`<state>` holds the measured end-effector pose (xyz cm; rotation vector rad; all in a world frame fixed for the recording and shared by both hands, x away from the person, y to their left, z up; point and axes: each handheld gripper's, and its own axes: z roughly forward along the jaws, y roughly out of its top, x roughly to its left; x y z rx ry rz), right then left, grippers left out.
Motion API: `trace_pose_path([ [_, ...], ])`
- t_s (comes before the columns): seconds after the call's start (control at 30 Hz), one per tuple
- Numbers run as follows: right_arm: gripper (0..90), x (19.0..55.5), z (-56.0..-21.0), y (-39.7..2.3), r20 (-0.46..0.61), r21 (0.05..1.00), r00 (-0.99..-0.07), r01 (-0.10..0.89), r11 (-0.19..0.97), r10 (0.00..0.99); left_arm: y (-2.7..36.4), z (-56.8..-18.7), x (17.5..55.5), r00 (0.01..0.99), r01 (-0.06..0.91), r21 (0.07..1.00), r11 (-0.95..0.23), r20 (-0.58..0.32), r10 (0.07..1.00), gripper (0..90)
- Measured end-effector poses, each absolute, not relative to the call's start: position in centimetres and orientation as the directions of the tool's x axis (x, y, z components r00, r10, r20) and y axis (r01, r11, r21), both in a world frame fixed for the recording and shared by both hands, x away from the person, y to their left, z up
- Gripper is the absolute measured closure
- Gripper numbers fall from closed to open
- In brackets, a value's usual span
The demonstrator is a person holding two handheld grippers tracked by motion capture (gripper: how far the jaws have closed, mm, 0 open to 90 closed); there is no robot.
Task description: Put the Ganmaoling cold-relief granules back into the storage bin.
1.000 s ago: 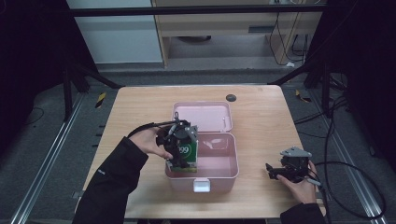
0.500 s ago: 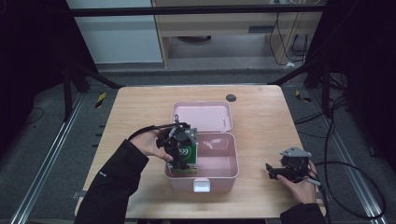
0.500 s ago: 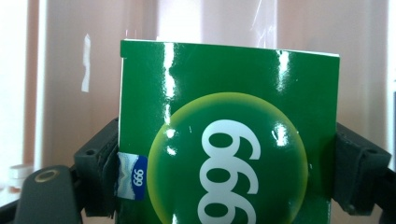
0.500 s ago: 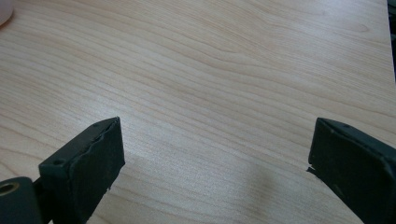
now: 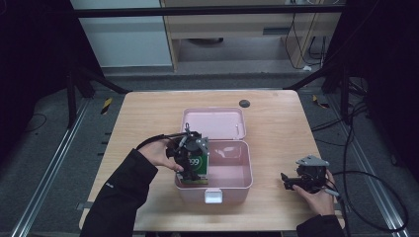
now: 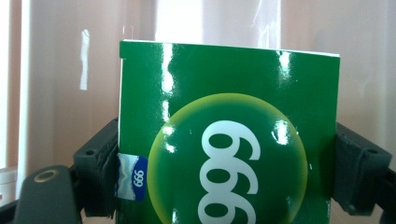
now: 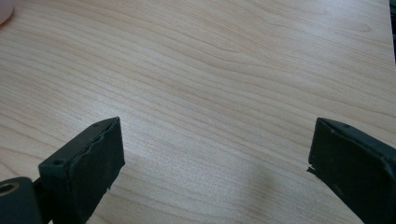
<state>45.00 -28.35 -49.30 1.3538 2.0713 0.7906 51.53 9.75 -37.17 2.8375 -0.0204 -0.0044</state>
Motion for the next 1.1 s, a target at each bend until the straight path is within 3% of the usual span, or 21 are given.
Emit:
trace_pose_path([
  [0.47, 3.0, 45.0, -49.3, -28.4, -0.118, 0.721, -0.354, 0.612, 0.325, 0.928, 9.4, -38.0, 51.7, 1.0, -0.012, 0.263, -0.965, -0.009, -0.015, 11.5],
  [0.8, 2.9, 45.0, -49.2, -28.4, -0.111, 0.722, -0.351, 0.614, 0.318, 0.93, 10.6, -35.7, 51.3, 0.999, 0.002, 0.358, -0.934, 0.029, 0.013, 10.6],
  [1.1, 3.4, 44.9, -49.0, -28.4, -0.111, 0.731, -0.345, 0.607, 0.312, 0.932, 14.1, -31.4, 49.9, 0.989, 0.025, 0.473, -0.881, 0.118, 0.092, 16.8],
])
